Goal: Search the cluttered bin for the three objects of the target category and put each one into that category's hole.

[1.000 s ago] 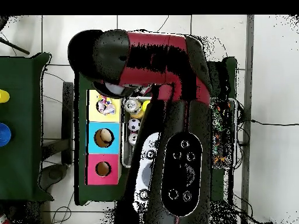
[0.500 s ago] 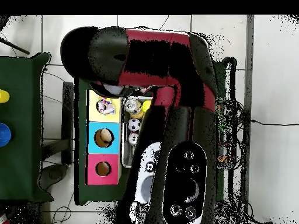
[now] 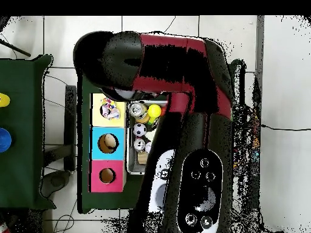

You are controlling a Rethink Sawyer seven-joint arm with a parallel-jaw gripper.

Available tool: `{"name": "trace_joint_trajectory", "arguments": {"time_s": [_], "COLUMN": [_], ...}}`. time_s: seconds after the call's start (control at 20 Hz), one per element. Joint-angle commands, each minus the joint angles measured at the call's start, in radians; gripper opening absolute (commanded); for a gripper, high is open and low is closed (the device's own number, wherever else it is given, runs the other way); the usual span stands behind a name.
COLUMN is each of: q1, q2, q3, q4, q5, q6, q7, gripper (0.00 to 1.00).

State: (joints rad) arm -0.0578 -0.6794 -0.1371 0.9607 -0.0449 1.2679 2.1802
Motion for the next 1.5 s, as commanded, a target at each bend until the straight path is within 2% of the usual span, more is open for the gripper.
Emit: {"name": "trace_joint_trajectory", "arguments": {"time_s": [0.05,0.3,1.5], "q1": [-0.041,-0.039,-0.029], "q2": [0.037,0.031,0.041], "q3": [0.098,0.099,0.103], "q4": [0.174,0.198,0.216], "q5": [-0.016,-0.014,-0.026], "q6": [-0.092,-0.114,-0.164], "q7": [-0.105,-0.096,-0.071], "gripper": [1.00,1.00,1.00]}}
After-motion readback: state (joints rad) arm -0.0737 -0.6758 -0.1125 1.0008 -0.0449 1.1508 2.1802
